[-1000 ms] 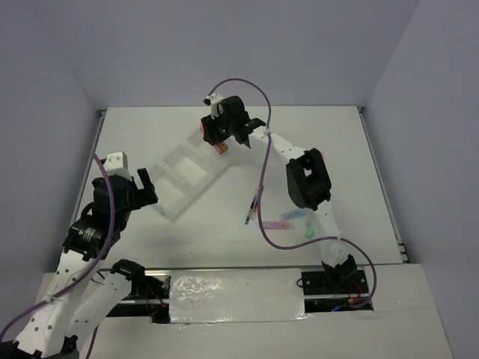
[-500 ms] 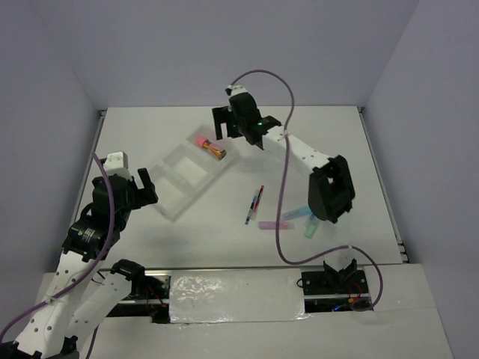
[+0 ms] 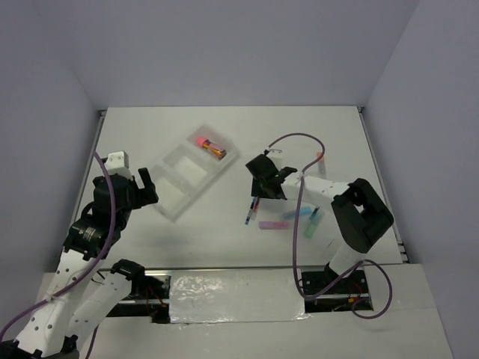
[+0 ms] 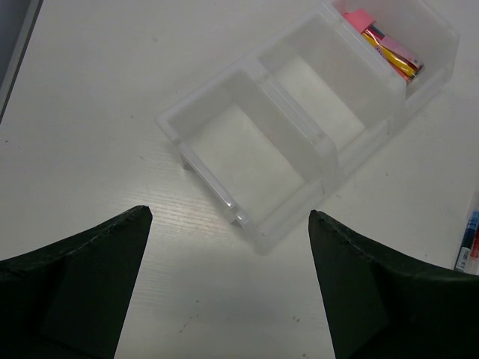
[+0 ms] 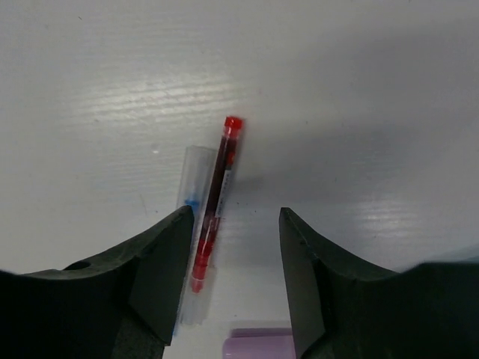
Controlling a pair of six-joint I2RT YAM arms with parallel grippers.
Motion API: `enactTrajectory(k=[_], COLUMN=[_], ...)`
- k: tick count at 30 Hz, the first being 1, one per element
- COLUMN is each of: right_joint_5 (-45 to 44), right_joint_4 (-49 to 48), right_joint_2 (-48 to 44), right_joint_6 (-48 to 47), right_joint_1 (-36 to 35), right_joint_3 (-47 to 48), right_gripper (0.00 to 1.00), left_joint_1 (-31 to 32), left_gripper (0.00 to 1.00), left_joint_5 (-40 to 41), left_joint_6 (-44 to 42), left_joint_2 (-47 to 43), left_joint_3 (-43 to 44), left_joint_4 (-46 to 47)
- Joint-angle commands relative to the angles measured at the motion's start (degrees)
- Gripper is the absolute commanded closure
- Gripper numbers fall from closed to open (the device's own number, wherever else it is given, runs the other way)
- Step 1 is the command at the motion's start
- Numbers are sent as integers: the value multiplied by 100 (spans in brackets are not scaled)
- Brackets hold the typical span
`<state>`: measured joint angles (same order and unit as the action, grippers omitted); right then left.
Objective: Sort the stationery into containers
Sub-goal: Pick up the pen from the center of the board.
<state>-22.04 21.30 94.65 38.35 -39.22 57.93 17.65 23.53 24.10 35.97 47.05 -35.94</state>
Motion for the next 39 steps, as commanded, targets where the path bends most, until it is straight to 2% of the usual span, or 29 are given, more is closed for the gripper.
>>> enactTrajectory(k=[1,11,13,19,24,28,32,34,35,37,39], right_joint_5=[-318,-248,-361,-450,-389,-345,-239,-213,-221,-335,-432], right_joint_4=[-100,-109,-73,-152,-47,6,-21,-3,6,180,260], right_joint_2=[27,370,335,98,422,633,721,739,739,652,363], right_joint_6=[550,796,858,964,964,1017,1025,1025,1034,1156,1219], right_joint_1=[-94,-147,-200,-279,-279,-279,-279,-270,-261,-270,-270], right_joint_3=[34,16,-19,-273,-160,-124,-124,-124,-116,-98,-124], right_gripper=[44,46,53,55,56,63,64,70,83,96,100], left_joint_1=[-34,-34,-34,-34,-34,-34,-34,-34,-34,-34,-34], left_gripper=[1,1,1,1,1,1,1,1,1,1,1], left_joint_5=[-50,-77,-85,-129,-120,-129,-138,-138,-147,-147,-156], left_joint_6=[-72,-81,-81,-89,-89,-89,-89,-89,-89,-89,-89], left_joint_2=[16,25,16,25,7,7,-10,-11,-11,-28,-28], left_joint_3=[59,59,59,50,50,50,41,41,41,41,41], left_joint_4=[202,210,219,219,219,219,228,219,219,228,228])
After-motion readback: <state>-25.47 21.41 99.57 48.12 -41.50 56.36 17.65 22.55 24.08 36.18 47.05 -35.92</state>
